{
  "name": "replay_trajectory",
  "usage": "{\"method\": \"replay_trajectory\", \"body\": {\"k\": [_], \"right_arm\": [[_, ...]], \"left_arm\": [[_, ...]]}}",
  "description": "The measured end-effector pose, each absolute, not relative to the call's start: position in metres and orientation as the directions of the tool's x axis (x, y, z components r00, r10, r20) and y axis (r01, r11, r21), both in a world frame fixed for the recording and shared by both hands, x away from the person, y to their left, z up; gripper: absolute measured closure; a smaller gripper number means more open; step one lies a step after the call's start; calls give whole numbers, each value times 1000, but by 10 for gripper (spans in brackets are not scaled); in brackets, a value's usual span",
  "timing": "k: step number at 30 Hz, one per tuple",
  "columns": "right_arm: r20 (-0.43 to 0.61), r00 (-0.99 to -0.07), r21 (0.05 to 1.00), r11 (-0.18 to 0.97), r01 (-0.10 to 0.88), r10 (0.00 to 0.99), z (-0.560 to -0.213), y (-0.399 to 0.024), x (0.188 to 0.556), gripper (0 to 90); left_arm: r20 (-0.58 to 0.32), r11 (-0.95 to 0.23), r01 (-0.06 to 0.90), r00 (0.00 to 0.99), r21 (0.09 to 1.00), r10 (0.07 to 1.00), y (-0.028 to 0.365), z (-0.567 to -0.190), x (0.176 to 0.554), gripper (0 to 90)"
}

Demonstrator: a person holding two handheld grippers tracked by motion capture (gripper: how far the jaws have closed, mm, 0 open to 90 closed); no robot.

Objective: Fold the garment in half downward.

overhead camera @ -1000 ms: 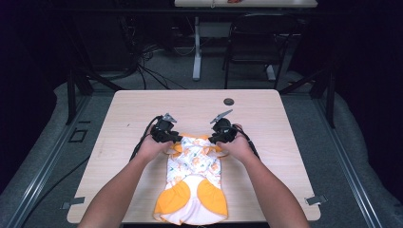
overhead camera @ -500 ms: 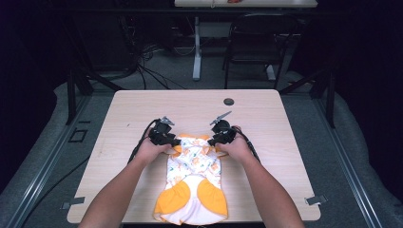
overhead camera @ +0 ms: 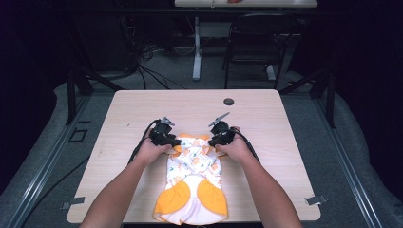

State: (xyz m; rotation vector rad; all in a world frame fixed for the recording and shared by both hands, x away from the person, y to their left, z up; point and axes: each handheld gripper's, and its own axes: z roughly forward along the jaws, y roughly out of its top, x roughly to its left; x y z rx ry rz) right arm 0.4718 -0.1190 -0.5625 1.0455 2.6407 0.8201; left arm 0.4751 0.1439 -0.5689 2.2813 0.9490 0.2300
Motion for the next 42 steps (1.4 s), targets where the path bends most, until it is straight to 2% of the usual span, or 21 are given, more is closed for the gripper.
{"method": "replay_trajectory", "body": {"k": [8, 12, 18, 23, 30, 42], "right_arm": [[54, -732, 543, 595, 593, 679, -561, -118, 472, 765], [65, -732, 546, 590, 595, 678, -562, -116, 471, 827], [43, -744, 548, 607, 575, 666, -562, -114, 469, 863], [21, -748, 537, 623, 568, 664, -560, -113, 469, 872], [-5, -752, 532, 639, 556, 659, -553, -115, 467, 885], [-23, -774, 571, 644, 510, 633, -532, -123, 457, 888]], "left_arm": [[-100, -533, 566, 738, 628, 667, 144, -569, 474, 709], [-86, -538, 555, 742, 634, 665, 144, -570, 473, 762], [-85, -530, 563, 732, 634, 676, 142, -570, 473, 825], [-90, -530, 571, 728, 627, 679, 142, -568, 473, 847], [-51, -556, 550, 738, 623, 673, 143, -562, 469, 873], [-43, -541, 511, 753, 668, 657, 149, -539, 459, 881]]}}
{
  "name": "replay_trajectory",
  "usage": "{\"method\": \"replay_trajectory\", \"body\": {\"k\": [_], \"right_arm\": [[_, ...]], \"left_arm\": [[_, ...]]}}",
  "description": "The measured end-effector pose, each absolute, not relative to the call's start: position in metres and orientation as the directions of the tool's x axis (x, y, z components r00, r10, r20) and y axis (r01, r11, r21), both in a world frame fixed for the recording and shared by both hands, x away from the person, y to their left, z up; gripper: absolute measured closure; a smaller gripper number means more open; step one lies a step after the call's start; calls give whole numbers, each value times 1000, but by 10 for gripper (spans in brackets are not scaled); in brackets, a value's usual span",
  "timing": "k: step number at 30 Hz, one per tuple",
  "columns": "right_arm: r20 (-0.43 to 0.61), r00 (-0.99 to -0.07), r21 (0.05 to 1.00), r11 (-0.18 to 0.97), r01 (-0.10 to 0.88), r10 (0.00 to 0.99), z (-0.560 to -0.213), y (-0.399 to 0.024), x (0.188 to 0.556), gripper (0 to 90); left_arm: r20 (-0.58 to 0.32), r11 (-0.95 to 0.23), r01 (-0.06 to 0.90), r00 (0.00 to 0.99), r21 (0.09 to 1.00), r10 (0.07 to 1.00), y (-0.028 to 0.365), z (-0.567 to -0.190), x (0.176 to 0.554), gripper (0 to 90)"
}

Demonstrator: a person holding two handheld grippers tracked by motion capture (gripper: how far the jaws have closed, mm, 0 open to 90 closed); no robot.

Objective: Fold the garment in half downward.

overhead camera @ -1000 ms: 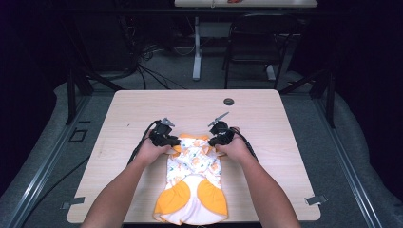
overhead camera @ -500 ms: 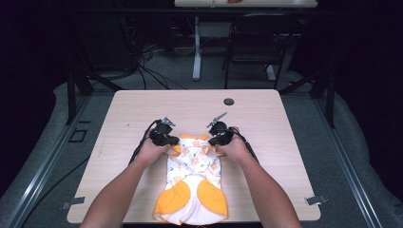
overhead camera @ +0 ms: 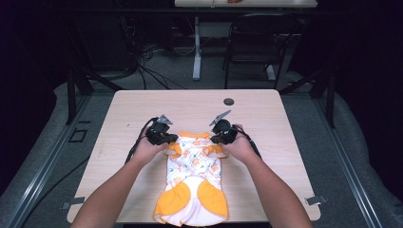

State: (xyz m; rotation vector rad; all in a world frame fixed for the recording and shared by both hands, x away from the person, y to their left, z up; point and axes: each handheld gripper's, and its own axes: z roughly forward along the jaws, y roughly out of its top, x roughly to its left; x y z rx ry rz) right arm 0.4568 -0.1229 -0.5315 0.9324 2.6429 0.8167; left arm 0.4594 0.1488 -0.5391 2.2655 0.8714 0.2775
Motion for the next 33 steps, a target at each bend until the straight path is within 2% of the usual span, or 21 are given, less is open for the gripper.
{"method": "replay_trajectory", "body": {"k": [18, 33], "right_arm": [[-89, -795, 606, 666, 435, 600, -499, -123, 451, 889], [-165, -792, 630, 680, 374, 588, -458, -119, 453, 890]], "left_arm": [[15, -549, 443, 768, 708, 640, 155, -501, 452, 882], [70, -539, 393, 758, 745, 649, 158, -463, 455, 882]]}}
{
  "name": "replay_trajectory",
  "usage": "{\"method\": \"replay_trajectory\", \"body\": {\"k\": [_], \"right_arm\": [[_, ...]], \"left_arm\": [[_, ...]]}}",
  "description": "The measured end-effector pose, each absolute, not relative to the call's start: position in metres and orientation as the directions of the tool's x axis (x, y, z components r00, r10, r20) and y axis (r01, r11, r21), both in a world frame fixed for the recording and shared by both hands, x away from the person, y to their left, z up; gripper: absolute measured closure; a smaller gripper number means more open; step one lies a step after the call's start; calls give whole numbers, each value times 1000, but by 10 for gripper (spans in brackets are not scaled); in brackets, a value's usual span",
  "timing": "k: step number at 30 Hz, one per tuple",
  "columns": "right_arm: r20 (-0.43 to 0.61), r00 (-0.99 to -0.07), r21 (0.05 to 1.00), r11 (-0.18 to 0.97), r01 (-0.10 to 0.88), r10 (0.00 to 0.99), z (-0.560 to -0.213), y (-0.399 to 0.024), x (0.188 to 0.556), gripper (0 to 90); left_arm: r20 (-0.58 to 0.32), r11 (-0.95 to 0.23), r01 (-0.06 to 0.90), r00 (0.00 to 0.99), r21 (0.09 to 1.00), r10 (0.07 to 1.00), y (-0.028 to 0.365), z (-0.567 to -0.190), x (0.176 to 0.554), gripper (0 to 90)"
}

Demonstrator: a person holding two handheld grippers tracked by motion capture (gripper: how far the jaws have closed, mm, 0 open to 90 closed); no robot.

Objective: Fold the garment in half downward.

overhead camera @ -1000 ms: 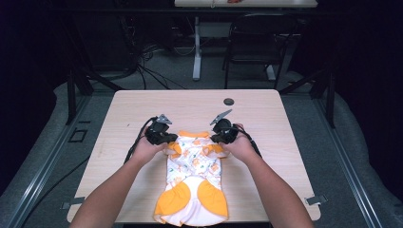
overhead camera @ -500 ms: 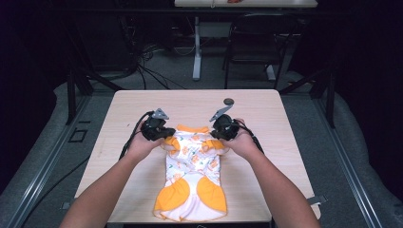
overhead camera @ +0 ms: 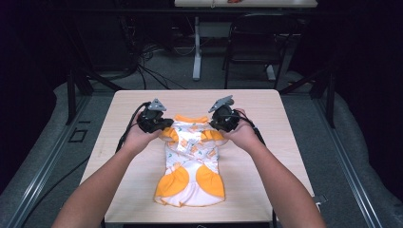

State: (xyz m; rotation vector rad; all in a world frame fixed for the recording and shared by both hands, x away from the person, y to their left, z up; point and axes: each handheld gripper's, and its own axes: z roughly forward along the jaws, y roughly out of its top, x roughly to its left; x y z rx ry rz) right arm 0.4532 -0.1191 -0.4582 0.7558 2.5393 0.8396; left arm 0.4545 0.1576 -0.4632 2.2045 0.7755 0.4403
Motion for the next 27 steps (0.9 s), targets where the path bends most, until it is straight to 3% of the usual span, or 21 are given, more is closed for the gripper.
{"method": "replay_trajectory", "body": {"k": [10, 27], "right_arm": [[-212, -775, 662, 671, 334, 595, -440, -122, 452, 889], [-236, -796, 634, 709, 309, 558, -457, -117, 443, 889]], "left_arm": [[100, -537, 352, 761, 767, 641, 157, -448, 453, 881], [114, -568, 345, 775, 747, 621, 158, -464, 447, 882]]}}
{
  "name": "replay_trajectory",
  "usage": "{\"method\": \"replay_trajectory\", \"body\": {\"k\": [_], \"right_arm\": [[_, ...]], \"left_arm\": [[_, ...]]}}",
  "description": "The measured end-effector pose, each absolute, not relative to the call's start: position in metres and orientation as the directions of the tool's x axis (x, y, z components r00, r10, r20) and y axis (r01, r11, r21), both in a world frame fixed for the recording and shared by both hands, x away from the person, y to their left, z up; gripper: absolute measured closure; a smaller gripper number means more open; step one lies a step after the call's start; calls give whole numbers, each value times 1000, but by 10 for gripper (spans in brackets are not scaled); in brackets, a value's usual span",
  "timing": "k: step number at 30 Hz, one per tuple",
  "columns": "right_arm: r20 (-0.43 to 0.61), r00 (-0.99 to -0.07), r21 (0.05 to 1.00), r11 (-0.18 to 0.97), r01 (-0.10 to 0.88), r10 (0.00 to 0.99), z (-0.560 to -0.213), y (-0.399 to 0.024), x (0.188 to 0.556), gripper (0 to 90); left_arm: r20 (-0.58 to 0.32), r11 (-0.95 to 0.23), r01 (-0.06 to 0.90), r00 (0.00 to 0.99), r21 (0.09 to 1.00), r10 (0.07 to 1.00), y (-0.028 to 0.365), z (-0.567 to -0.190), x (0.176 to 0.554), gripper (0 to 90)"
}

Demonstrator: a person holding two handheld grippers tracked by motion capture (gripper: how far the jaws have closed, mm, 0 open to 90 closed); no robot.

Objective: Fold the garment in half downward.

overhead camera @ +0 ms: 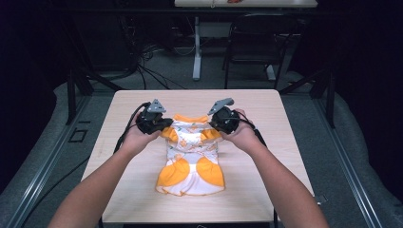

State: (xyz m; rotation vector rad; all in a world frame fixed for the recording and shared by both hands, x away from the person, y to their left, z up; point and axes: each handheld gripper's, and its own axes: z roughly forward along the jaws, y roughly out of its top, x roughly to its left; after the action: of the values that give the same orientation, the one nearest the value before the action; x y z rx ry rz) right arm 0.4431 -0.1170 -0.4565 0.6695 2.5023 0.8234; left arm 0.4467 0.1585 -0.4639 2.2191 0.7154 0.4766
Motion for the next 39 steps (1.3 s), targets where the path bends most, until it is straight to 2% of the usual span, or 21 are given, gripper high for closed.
{"method": "replay_trajectory", "body": {"k": [18, 25, 39], "right_arm": [[-241, -819, 632, 725, 275, 520, -458, -119, 431, 889], [-263, -828, 621, 744, 247, 494, -460, -119, 424, 889], [-286, -852, 591, 780, 204, 439, -470, -119, 403, 888]], "left_arm": [[100, -572, 315, 811, 757, 577, 167, -467, 433, 881], [138, -610, 283, 824, 740, 550, 167, -468, 425, 881], [160, -649, 253, 847, 718, 507, 165, -475, 408, 881]]}}
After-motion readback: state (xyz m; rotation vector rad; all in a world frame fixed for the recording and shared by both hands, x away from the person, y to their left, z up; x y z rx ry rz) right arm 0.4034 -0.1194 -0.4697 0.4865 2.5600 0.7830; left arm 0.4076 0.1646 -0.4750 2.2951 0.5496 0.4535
